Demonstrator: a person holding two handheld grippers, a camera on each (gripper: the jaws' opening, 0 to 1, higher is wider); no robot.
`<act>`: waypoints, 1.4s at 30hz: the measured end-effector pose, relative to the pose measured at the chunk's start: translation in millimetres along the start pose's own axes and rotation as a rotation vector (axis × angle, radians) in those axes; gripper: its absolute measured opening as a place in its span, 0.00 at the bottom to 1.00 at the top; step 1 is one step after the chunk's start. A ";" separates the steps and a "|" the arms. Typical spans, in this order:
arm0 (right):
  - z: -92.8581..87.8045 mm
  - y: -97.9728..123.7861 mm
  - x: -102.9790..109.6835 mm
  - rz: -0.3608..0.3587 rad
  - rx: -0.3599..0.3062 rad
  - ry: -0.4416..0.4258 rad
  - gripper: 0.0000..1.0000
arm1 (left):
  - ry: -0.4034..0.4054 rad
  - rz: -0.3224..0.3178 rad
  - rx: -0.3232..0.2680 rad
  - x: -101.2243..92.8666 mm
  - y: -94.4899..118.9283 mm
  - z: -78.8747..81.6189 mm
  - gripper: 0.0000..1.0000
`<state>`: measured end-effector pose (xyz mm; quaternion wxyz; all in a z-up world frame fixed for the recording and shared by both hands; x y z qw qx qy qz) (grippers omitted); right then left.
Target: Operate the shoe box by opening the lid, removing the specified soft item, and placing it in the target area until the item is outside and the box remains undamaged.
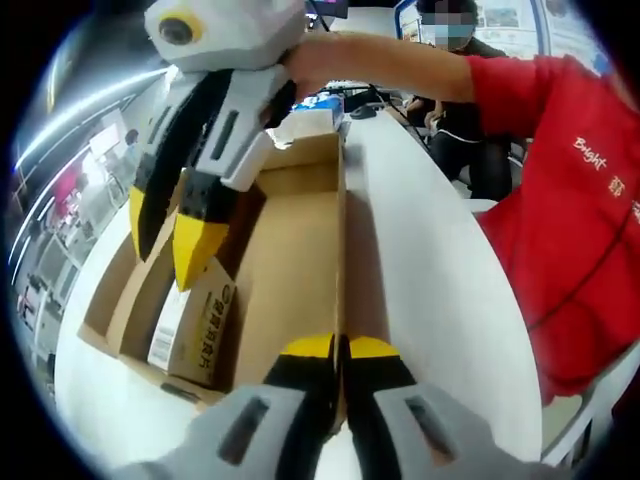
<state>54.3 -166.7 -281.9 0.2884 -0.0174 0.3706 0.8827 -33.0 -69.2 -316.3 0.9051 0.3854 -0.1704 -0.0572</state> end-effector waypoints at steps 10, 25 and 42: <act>-1.7 -17.1 -0.5 0.040 0.050 0.009 0.26 | 0.000 -0.001 -0.005 2.3 0.8 -2.7 0.02; -12.4 -35.4 -1.0 0.068 0.140 0.040 0.24 | 0.010 0.011 -0.008 1.7 -0.9 -3.2 0.02; -26.9 -16.9 2.0 0.190 0.428 0.064 0.20 | 0.012 0.006 -0.006 5.3 -0.9 -4.2 0.01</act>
Point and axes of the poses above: the point that each gripper's makers call its tool centre point, and the gripper's own axes: y roughly backward along the fingers, x roughly to its left, z roughly out of its top, the point moved 7 cm from there along y, roughly backward along the fingers, and after that the axes turned 13 degrees about -y, right-handed, at the moved point
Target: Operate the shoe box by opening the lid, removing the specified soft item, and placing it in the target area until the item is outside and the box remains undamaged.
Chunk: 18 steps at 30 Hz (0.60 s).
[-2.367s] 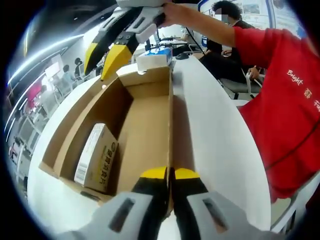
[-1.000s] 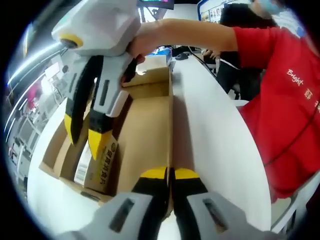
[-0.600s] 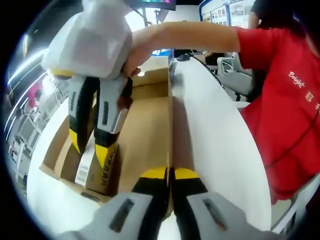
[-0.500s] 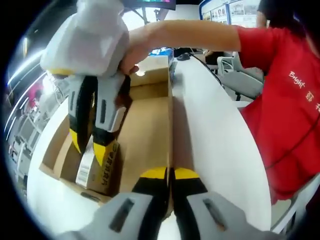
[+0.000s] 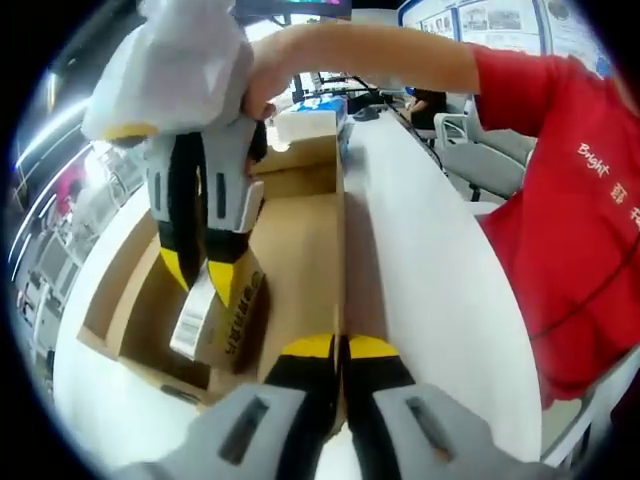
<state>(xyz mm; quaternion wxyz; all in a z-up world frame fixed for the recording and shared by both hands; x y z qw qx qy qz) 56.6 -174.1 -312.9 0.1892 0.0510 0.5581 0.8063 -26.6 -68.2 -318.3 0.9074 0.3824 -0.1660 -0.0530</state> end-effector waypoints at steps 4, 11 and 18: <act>2.7 -6.1 -0.4 -0.002 0.119 -0.023 0.20 | 0.001 0.001 0.000 -0.3 -0.4 1.1 0.01; -4.5 -14.9 5.2 0.009 0.222 -0.053 0.20 | -0.003 0.006 -0.001 -2.4 -0.3 4.2 0.01; -9.7 4.3 5.8 0.034 0.253 -0.031 0.20 | -0.002 0.001 0.002 1.3 -0.3 -0.6 0.01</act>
Point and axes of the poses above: the point that each gripper's makers call its tool centre point, and the gripper's own axes: y roughly backward along the fingers, x roughly to its left, z roughly out of its top, the point moved 7 cm from there along y, roughly backward along the fingers, and after that the axes turned 13 degrees about -y, right-handed, at the moved point
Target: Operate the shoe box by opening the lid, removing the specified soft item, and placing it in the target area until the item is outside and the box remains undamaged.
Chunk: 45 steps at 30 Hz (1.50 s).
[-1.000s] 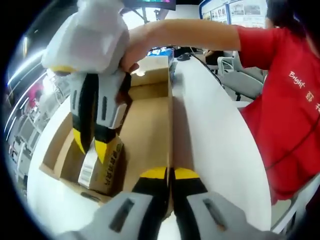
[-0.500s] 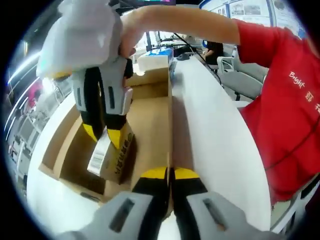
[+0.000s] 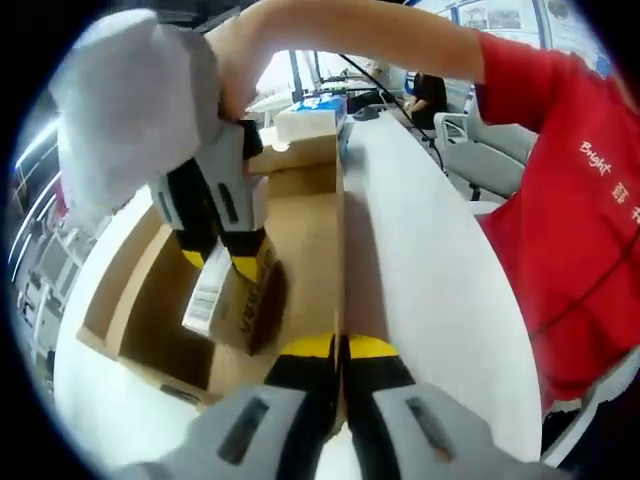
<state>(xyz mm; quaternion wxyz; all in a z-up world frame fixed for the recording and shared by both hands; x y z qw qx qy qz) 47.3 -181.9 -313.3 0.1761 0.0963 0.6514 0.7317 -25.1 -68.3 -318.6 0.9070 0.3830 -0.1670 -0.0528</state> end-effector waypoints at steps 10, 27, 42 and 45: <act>-19.9 7.6 1.0 -0.019 0.070 0.019 0.20 | -0.002 0.006 0.002 1.3 -0.4 0.8 0.01; -51.7 1.4 -5.8 -0.005 0.152 -0.031 0.20 | -0.001 0.005 0.002 4.0 -0.8 -2.0 0.01; -70.8 25.1 -7.1 -0.017 0.146 -0.023 0.20 | -0.002 0.007 0.002 2.7 -2.2 -3.9 0.01; -73.2 40.7 -5.1 -0.013 0.110 -0.026 0.20 | 0.000 0.005 0.003 2.5 -1.2 -0.8 0.01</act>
Point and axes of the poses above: the point that each gripper's makers call its tool centre point, and the gripper's own axes: y roughly backward along the fingers, x roughly to its left, z roughly out of its top, the point moved 7 cm from there along y, roughly backward along the fingers, and after that the axes turned 13 degrees about -y, right-handed, at the moved point
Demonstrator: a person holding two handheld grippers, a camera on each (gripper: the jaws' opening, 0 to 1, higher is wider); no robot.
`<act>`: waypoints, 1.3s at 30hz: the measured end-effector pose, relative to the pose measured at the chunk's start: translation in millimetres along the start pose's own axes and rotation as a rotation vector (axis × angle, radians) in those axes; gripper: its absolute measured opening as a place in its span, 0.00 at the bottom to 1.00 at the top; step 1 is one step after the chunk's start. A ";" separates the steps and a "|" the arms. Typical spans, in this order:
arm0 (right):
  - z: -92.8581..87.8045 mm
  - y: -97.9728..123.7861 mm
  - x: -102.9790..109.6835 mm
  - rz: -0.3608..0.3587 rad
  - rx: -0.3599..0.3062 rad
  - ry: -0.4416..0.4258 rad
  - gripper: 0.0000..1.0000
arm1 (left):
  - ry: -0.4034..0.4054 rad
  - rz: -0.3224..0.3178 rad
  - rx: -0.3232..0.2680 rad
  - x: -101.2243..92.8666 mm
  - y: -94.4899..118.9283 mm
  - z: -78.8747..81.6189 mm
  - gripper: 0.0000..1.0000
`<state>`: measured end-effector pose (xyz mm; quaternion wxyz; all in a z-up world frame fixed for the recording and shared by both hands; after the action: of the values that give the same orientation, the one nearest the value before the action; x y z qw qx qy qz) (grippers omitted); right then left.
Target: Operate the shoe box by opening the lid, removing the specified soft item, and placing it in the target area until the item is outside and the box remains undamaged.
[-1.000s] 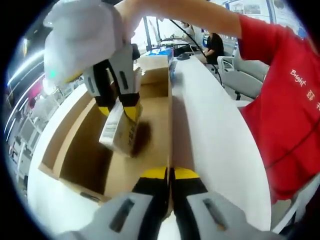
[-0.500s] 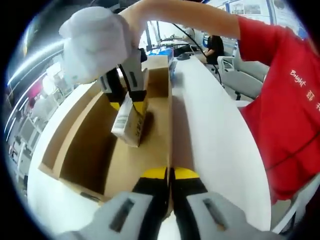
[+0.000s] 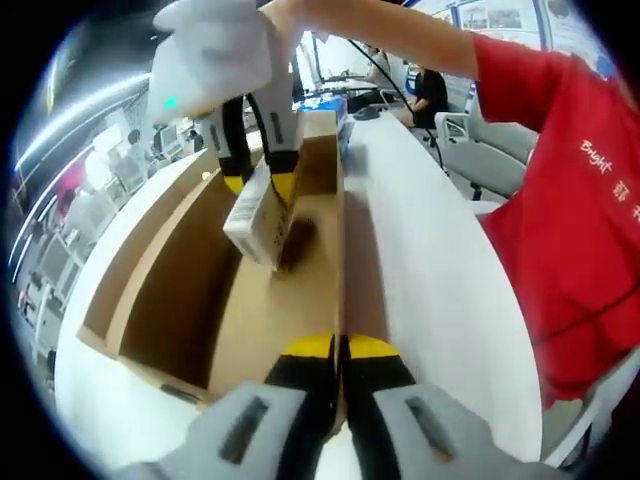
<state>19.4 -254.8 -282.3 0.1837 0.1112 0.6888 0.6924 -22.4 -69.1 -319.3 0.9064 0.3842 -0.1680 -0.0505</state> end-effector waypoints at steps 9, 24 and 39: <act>-14.3 16.3 -2.8 0.001 0.004 -0.007 0.20 | 0.000 0.000 0.000 7.2 0.6 -1.7 0.01; -37.1 75.0 13.3 -0.004 -0.163 0.002 0.20 | -0.003 -0.004 -0.003 9.0 6.8 -3.6 0.01; -79.9 83.6 36.5 0.002 -0.149 0.001 0.20 | -0.002 -0.001 -0.005 5.8 7.7 -2.5 0.01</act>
<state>-54.6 -311.4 -204.9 0.1907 0.0975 0.6354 0.7419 -16.4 -63.3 -313.9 0.9073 0.3818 -0.1684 -0.0519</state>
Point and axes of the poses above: the point that each gripper's makers call its tool centre point, and the gripper's own axes: y roughly backward along the fingers, x roughly to its left, z roughly out of its top, the point moved 7 cm from there along y, roughly backward along the fingers, and after that the axes turned 13 degrees about -y, right-handed, at the moved point
